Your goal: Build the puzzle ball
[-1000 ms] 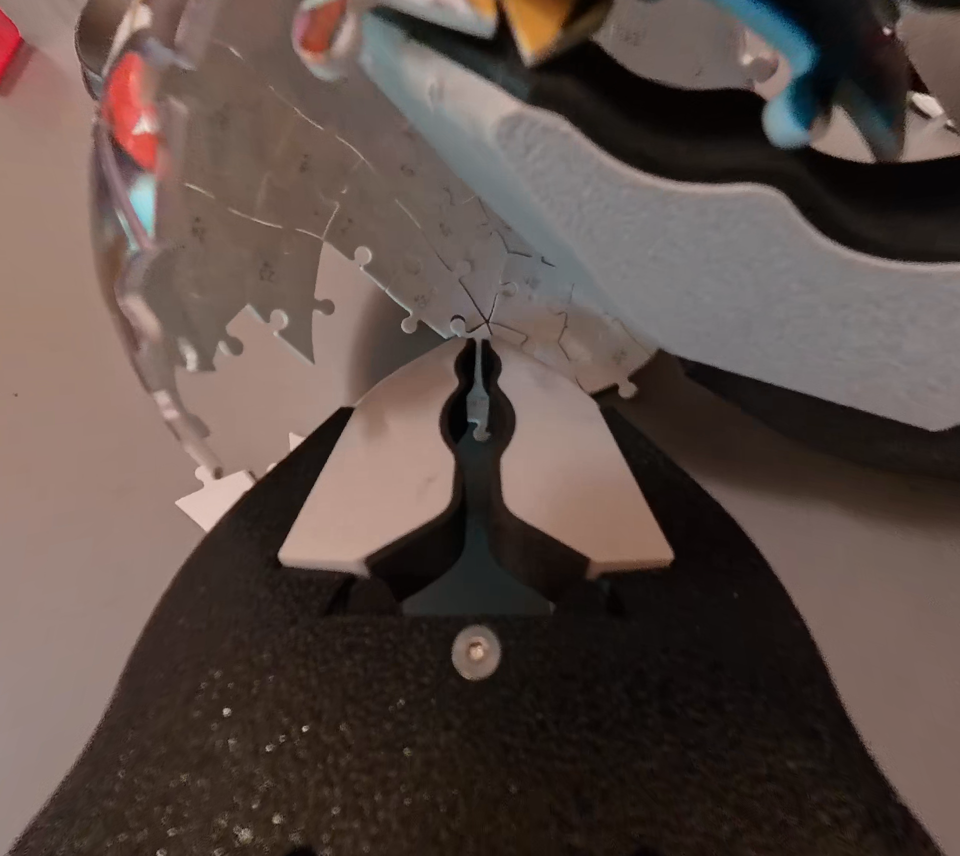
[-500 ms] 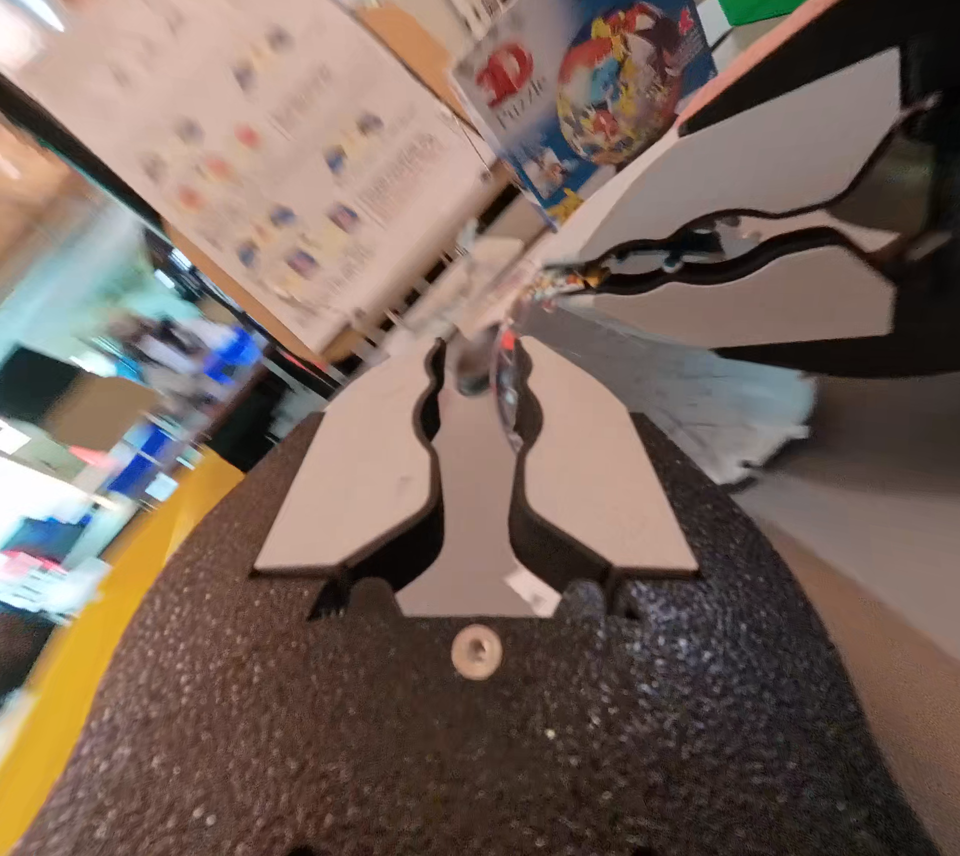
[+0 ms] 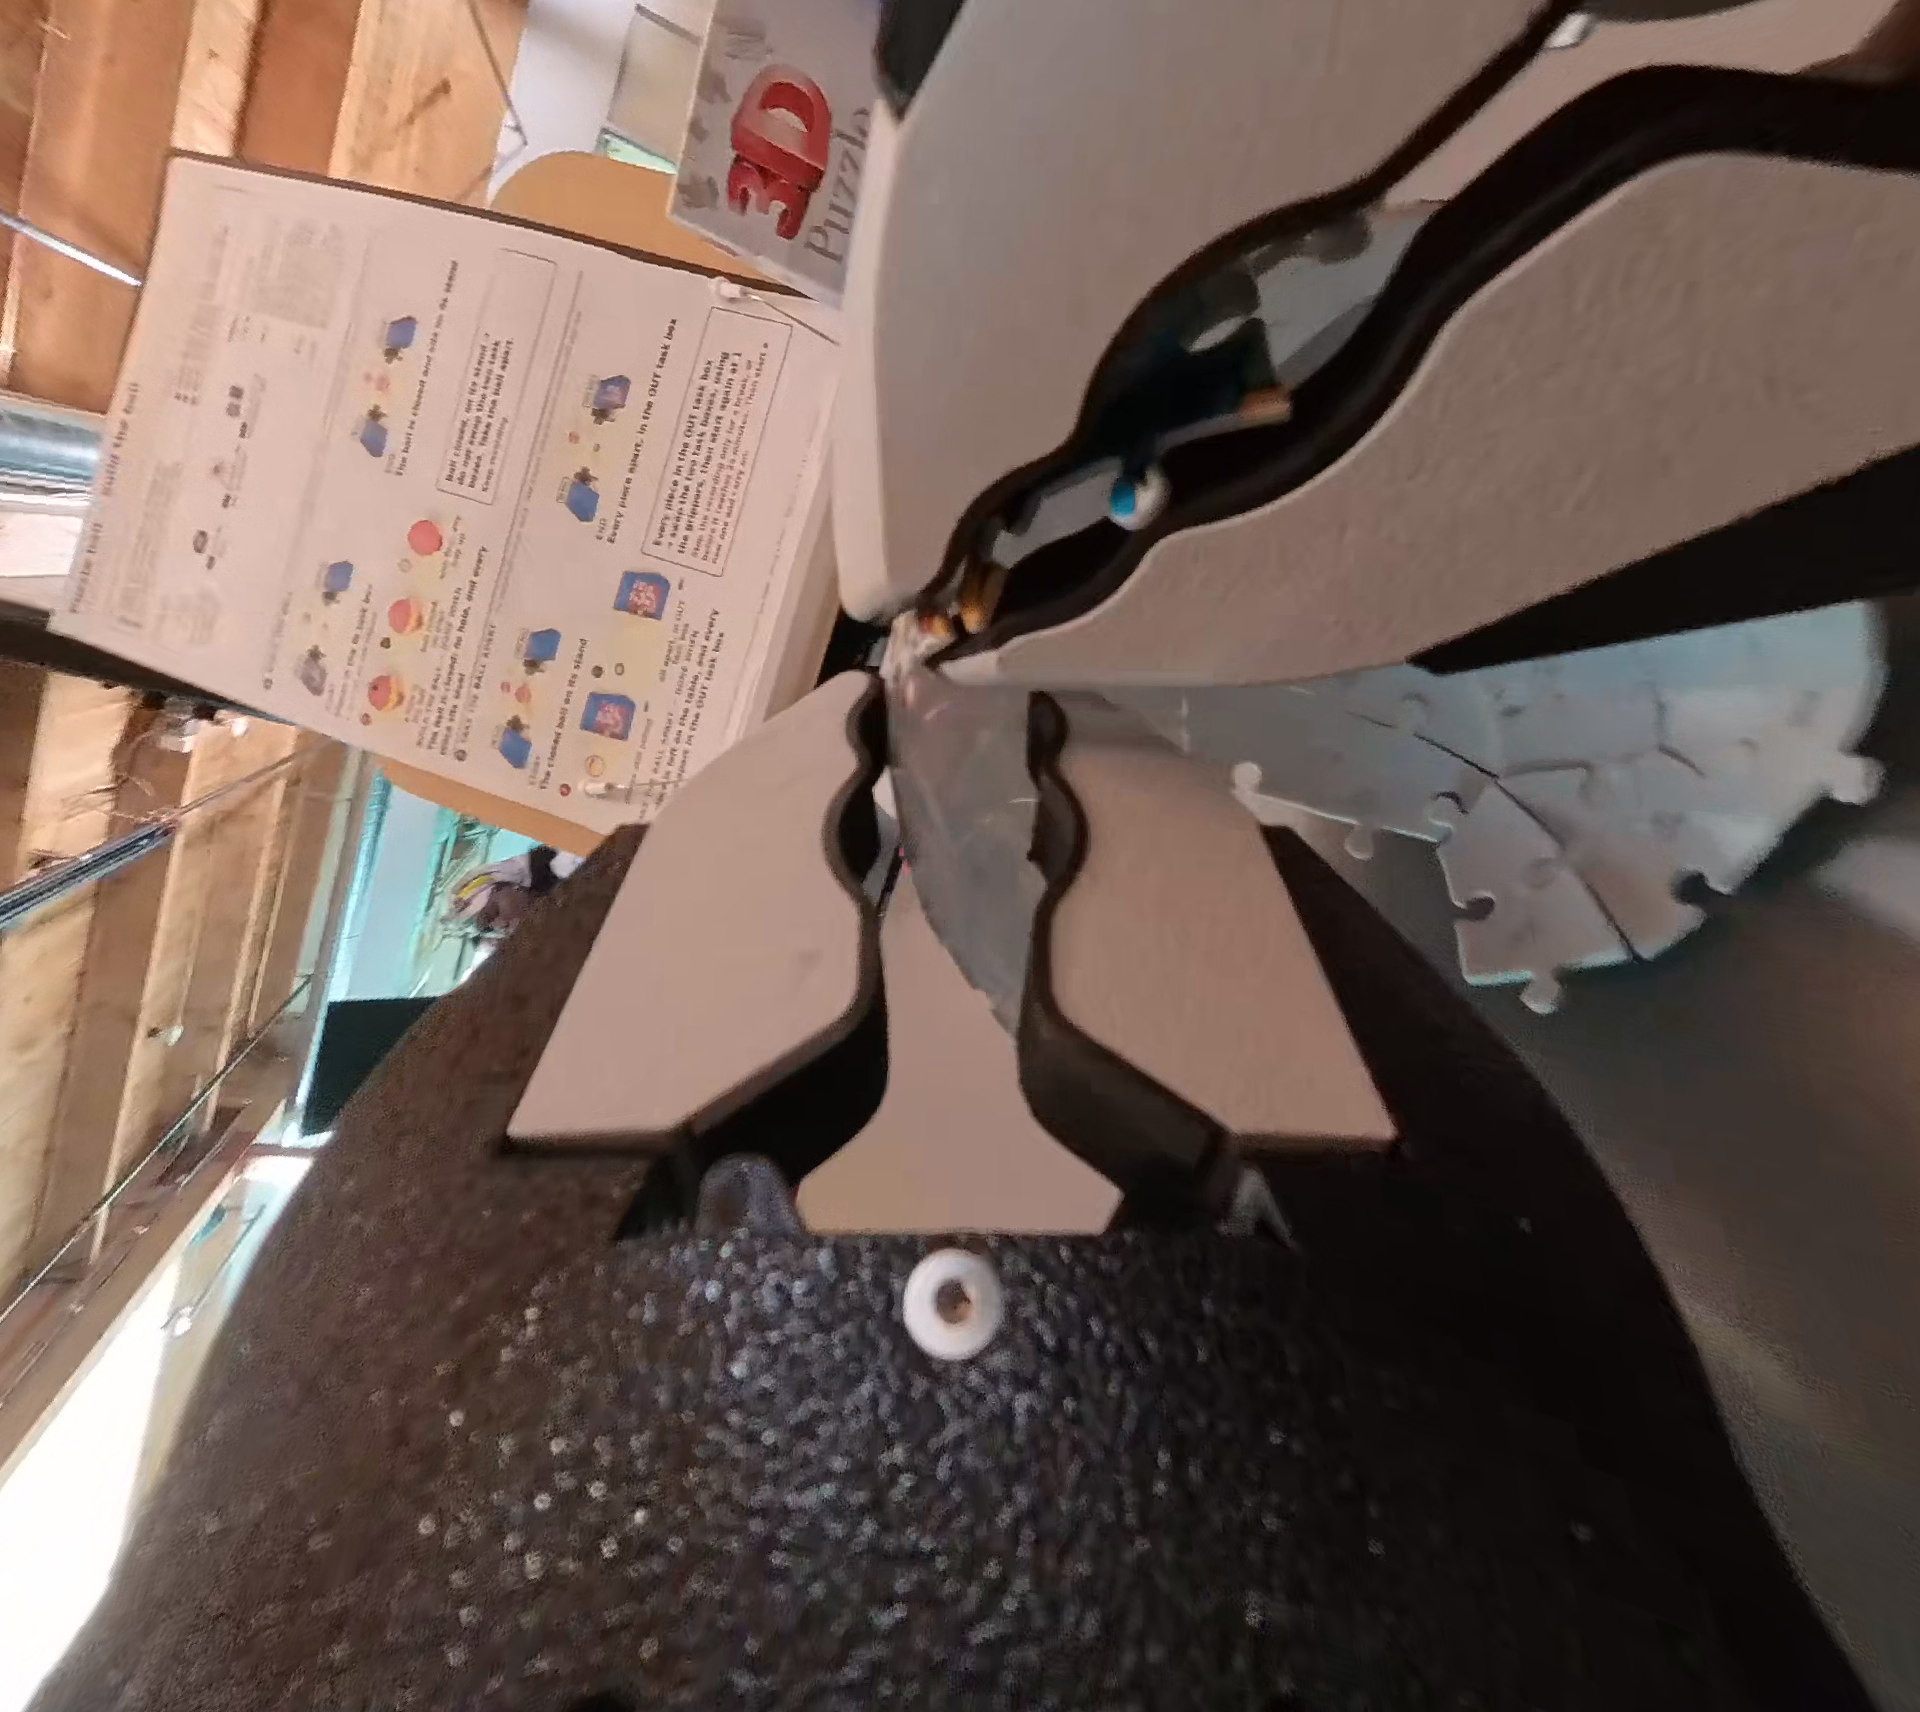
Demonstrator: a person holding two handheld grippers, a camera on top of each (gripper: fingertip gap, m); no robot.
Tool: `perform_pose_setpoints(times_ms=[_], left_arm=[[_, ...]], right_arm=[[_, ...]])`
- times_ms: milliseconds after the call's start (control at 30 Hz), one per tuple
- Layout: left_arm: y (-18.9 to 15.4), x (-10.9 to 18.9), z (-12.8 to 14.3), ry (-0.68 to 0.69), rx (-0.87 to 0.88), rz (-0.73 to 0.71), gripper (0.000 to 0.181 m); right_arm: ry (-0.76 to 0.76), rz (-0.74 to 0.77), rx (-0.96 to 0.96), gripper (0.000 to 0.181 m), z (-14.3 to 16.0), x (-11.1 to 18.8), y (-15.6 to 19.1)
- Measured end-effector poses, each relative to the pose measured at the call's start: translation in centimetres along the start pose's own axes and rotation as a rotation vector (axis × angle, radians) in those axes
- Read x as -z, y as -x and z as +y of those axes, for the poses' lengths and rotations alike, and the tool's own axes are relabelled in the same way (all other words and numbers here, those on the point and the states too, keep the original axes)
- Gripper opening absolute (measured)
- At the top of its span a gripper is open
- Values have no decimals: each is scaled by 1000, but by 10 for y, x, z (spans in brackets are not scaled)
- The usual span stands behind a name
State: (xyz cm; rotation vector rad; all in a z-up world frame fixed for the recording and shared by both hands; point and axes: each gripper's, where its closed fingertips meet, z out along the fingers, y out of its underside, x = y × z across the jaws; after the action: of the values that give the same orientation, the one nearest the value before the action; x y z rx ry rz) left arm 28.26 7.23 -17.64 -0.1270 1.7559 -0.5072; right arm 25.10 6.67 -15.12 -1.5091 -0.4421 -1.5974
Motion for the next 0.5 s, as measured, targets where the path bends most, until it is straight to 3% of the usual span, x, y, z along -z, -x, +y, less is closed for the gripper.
perform_pose_setpoints(times_ms=[133, 500], left_arm=[[11, 0, -1, -3, 48, -72, 4], [12, -1, 1, 2, 73, -101, 3]], right_arm=[[4, 2, 22, 6, 0, 1, -1], [34, 12, 21, 13, 6, 1, -4]])
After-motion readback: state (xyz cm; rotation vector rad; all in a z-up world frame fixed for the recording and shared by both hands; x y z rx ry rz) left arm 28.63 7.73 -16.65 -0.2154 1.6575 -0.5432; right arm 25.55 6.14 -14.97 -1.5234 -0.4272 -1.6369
